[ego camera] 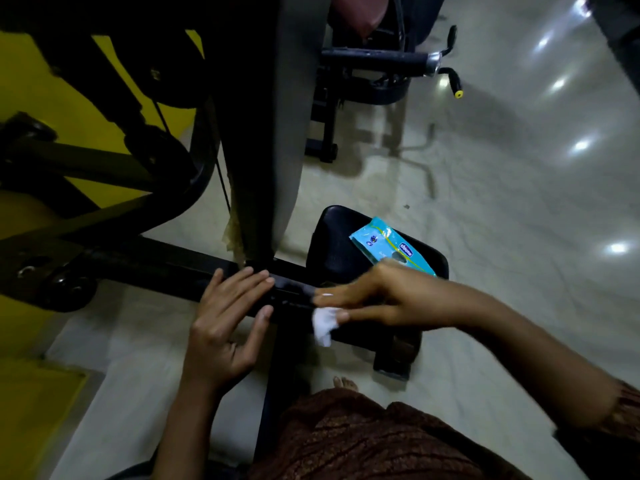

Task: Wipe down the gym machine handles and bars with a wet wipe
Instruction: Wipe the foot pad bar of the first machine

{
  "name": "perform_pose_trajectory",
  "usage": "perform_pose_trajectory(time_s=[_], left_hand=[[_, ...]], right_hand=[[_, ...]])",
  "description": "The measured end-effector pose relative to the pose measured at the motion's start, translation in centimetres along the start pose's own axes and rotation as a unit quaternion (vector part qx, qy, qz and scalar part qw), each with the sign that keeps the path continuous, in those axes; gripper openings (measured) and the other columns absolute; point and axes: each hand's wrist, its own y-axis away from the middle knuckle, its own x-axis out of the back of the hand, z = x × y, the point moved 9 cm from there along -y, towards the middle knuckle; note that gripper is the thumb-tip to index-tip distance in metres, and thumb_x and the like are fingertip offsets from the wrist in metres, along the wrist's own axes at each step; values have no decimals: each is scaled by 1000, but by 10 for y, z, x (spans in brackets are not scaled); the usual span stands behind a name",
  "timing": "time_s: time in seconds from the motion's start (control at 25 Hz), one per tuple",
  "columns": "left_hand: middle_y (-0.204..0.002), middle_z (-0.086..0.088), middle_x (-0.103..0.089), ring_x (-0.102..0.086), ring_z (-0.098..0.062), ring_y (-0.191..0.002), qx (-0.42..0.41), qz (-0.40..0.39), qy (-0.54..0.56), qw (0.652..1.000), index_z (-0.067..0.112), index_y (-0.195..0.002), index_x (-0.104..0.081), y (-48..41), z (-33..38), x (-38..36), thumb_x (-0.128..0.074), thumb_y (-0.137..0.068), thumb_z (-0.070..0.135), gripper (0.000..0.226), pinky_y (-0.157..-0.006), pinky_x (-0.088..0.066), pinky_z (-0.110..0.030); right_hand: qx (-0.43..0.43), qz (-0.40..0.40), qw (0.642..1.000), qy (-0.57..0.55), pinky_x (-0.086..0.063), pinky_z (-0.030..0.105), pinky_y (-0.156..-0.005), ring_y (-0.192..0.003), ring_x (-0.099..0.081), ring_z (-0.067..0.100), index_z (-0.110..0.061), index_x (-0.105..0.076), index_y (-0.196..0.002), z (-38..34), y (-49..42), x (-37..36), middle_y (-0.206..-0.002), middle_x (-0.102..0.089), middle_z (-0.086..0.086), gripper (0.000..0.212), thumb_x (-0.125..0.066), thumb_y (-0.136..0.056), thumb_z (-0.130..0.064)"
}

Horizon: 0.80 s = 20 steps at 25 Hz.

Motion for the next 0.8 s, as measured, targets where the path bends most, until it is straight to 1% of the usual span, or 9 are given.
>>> perform_pose_trajectory(time_s=[0.12, 0.2, 0.32, 0.48, 0.52, 0.56, 0.6, 0.68, 0.8], left_hand=[[-116, -6, -62, -51, -13, -119, 3, 3, 1, 1000, 7, -110, -64, -1, 1, 0, -50, -88, 21, 29, -111, -29, -38], [-117, -7, -62, -51, -16, -119, -3, 2, 0, 1000, 8, -111, -62, -2, 5, 2, -51, -87, 21, 29, -111, -29, -40], [-121, -9, -60, -50, -20, -122, -19, 0, -3, 1000, 4, -112, -62, -5, 14, 2, -53, -87, 24, 33, -111, -28, -42], [-118, -9, -62, -51, -18, -120, -22, -14, 14, 1000, 3, -111, -64, -4, 20, -8, -54, -88, 28, 35, -108, -33, -39], [-117, -8, -63, -52, -16, -119, -20, -15, 14, 1000, 3, -110, -64, -4, 19, -10, -53, -89, 29, 35, -108, -34, -38], [-116, -6, -63, -53, -15, -117, -19, -17, 15, 1000, 4, -110, -65, -4, 17, -11, -53, -90, 30, 35, -107, -35, -37], [-116, -5, -63, -53, -14, -117, -20, -18, 17, 1000, 5, -109, -65, -3, 17, -11, -53, -90, 30, 35, -107, -35, -37], [-116, -4, -63, -54, -14, -116, -23, -16, 18, 999, 5, -109, -65, -3, 16, -10, -55, -88, 29, 34, -106, -35, -37], [-116, -3, -62, -54, -14, -115, -25, -18, 20, 999, 7, -109, -65, -5, 18, -9, -56, -86, 28, 32, -106, -36, -38]], right_hand=[[-59, -95, 993, -45, -49, 42, -93, -111, -57, 1, -19, -65, -115, 23, 29, 17, -120, -61, -8, 54, -60, -78, -58], [-53, -88, 992, -71, -51, 49, -84, -97, -56, 1, -24, -65, -113, 24, 24, 24, -115, -64, 8, 57, -56, -75, -67], [-19, 11, 993, -114, -45, 57, -87, -100, -55, 13, -17, -65, -116, 12, -20, 16, -118, -61, 21, 42, -56, -87, -45], [-72, -28, 978, -192, -46, 44, -92, -112, -50, 21, -5, -65, -114, 28, -25, -8, -121, -55, 26, 30, -61, -89, -20], [-92, -39, 972, -211, -37, 61, -97, -113, -50, 26, -8, -68, -109, 37, -13, -6, -119, -55, 27, 28, -64, -86, -24], [-111, -44, 967, -223, -18, 33, -75, -109, -53, 25, -11, -70, -106, 45, 2, -2, -115, -59, 23, 27, -67, -84, -26], [-127, -49, 964, -227, -42, 28, -77, -101, -57, 14, -10, -71, -104, 51, 16, 4, -107, -66, 11, 24, -67, -84, -23], [-135, -70, 966, -210, -45, 17, -70, -82, -54, -2, -8, -70, -104, 50, 36, 16, -96, -68, -7, 24, -68, -83, -20], [-133, -109, 975, -143, -54, 37, -81, -87, -60, 9, -15, -73, -103, 43, 63, 39, -103, -71, 9, 49, -70, -72, -53]])
